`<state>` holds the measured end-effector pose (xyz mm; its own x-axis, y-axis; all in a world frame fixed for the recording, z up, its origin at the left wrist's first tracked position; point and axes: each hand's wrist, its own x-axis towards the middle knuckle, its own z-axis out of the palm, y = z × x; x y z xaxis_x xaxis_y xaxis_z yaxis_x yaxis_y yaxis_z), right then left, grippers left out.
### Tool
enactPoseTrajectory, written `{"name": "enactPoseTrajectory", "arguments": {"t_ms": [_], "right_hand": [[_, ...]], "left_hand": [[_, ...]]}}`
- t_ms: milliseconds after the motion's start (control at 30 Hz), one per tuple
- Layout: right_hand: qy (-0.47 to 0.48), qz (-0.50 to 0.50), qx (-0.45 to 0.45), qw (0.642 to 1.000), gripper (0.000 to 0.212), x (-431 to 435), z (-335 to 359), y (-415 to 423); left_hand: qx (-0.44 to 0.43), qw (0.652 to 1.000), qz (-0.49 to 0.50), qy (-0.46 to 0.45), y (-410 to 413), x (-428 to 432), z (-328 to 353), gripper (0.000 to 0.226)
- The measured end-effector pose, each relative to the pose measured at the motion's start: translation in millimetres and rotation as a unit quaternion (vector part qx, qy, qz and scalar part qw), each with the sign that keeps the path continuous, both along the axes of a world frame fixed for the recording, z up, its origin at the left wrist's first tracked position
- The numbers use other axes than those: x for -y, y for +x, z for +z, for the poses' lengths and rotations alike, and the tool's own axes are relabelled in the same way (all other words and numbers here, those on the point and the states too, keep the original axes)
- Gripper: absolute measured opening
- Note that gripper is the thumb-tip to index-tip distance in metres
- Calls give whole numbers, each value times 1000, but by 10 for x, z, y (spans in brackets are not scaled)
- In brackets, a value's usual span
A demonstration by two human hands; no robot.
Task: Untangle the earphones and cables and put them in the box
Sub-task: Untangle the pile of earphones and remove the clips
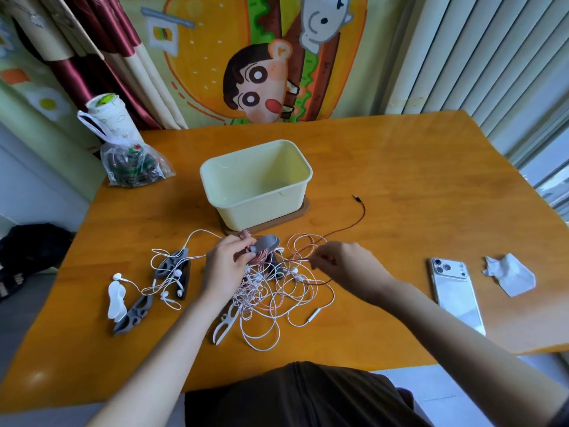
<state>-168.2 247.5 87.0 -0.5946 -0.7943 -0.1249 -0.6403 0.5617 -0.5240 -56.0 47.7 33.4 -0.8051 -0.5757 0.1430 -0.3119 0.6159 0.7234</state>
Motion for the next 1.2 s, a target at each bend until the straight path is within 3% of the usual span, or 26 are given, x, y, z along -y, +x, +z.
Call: {"name": "enactPoseTrajectory", "arguments": {"t_ms": [200,333,467,633,767,933,1033,1200], "right_hand": [[1,-45,-70,997,23,-42,-3,-316],[-21,-71,-71,995,23,-25,-119,-334],[-58,-94,-6,994,26,-31,-248,-234],[-110,-70,6,991,34,86,-345,26],[-105,-44,-10,993,26,230,-378,196],[-109,-16,-5,994,26,313,-361,358],[-108,-12,7,994,26,298,-338,382],[-96,-16,78,992,24,256,-233,427]], "left_hand": [[113,965,-171,162,88,-172,199,39],[66,928,-217,295,92,-304,277,39],[-31,871,-167,461,60,-423,346,33],[-114,807,-100,571,-58,-505,443,38],[-174,763,-19,623,-164,-494,463,36],[-219,738,104,630,-299,-457,374,26],[-212,758,173,593,-340,-444,319,24],[-169,875,181,417,-303,-463,234,28]]}}
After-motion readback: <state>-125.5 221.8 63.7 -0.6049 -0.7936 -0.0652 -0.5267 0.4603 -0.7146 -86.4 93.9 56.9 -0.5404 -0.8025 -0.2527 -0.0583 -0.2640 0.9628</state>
